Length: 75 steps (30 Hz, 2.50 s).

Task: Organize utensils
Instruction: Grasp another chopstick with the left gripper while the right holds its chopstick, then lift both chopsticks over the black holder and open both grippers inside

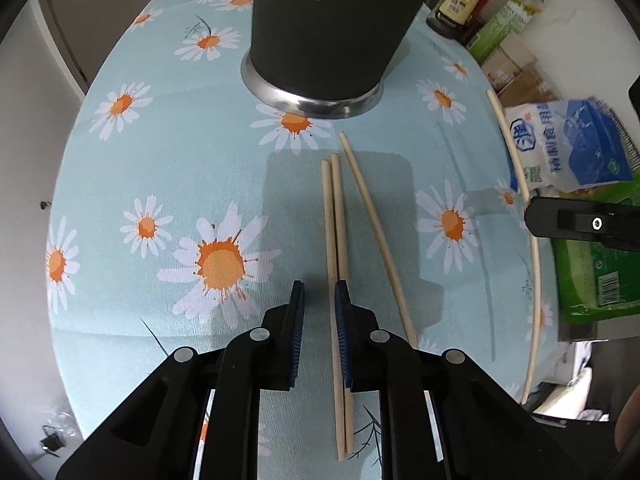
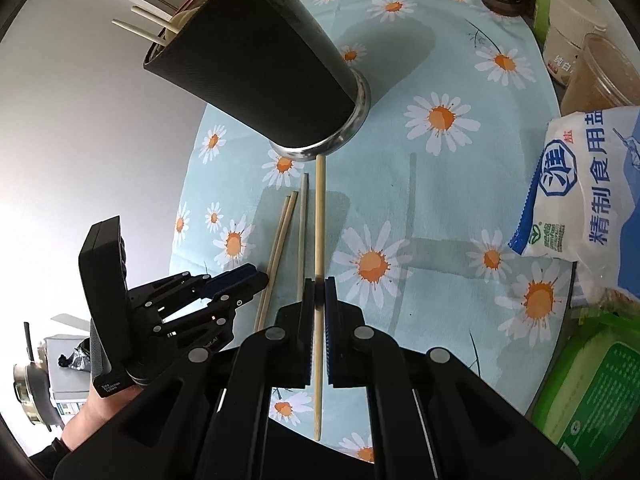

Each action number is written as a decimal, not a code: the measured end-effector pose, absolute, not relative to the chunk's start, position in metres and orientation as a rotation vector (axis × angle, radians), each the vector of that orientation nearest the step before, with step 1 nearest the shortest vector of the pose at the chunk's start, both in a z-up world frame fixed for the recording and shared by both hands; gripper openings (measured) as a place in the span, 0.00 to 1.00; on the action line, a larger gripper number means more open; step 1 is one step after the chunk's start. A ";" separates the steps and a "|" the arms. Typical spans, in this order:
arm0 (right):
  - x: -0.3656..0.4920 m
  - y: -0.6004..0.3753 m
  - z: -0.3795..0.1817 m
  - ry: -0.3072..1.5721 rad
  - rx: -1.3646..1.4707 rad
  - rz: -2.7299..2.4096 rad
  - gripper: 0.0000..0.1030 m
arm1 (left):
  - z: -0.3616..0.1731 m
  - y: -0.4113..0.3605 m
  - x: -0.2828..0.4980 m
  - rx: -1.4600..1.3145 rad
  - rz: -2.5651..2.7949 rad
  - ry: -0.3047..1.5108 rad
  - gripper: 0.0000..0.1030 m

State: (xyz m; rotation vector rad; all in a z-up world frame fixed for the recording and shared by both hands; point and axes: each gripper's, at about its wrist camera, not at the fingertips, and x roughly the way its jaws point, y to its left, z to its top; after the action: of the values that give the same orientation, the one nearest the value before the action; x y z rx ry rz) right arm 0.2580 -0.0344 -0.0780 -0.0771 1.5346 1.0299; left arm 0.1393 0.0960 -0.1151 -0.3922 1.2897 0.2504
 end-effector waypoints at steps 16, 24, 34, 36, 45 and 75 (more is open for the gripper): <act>0.272 -0.055 -0.084 1.559 -0.019 1.051 0.05 | -0.120 0.082 0.174 -0.273 0.334 1.359 0.05; 0.268 -0.049 -0.088 1.562 -0.023 1.015 0.05 | -0.120 0.091 0.168 -0.316 0.313 1.335 0.04; 0.250 -0.035 -0.081 1.542 -0.030 0.946 0.05 | -0.097 0.110 0.144 -0.366 0.225 1.255 0.04; 0.244 -0.030 -0.076 1.529 -0.027 0.942 0.05 | -0.088 0.113 0.140 -0.367 0.208 1.233 0.04; 0.224 -0.012 -0.053 1.454 -0.004 0.969 0.05 | -0.050 0.120 0.117 -0.391 0.124 1.126 0.04; 0.256 0.014 0.063 0.993 0.174 1.103 0.06 | 0.083 0.152 0.150 -0.340 -0.057 0.692 0.03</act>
State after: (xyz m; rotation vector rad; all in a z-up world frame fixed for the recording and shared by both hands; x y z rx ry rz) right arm 0.2556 0.0144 0.0629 0.1738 0.9934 1.1028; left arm 0.1499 0.1521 0.0835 -0.3400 0.6915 -0.0567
